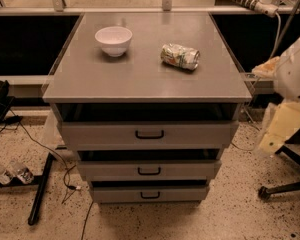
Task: Open bottom drawer
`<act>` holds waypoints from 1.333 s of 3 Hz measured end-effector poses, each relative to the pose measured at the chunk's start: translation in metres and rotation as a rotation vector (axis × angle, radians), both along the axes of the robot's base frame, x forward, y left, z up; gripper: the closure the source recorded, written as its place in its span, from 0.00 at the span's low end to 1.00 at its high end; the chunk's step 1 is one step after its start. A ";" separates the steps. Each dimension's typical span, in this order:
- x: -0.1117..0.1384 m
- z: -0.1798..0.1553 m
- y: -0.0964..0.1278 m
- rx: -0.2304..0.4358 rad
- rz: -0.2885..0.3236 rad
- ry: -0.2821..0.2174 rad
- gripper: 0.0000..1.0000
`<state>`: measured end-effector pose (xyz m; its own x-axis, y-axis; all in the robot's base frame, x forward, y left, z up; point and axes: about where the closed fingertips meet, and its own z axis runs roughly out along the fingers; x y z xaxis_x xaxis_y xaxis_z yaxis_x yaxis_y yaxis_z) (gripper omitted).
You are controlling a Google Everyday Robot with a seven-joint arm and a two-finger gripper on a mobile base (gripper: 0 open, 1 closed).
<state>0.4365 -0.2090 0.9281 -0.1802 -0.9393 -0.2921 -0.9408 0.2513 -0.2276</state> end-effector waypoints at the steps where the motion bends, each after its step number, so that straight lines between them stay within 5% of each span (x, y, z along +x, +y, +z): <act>1: 0.000 -0.051 -0.001 0.091 0.041 -0.026 0.00; 2: 0.016 -0.114 -0.012 0.181 0.034 -0.069 0.00; 4: 0.011 -0.106 -0.009 0.172 0.040 -0.062 0.00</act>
Offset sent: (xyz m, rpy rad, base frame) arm 0.0276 -0.0305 -0.1991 0.3005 -0.0636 0.0103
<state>0.4475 -0.2180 0.8218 -0.1206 -0.8804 -0.4586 -0.9364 0.2543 -0.2419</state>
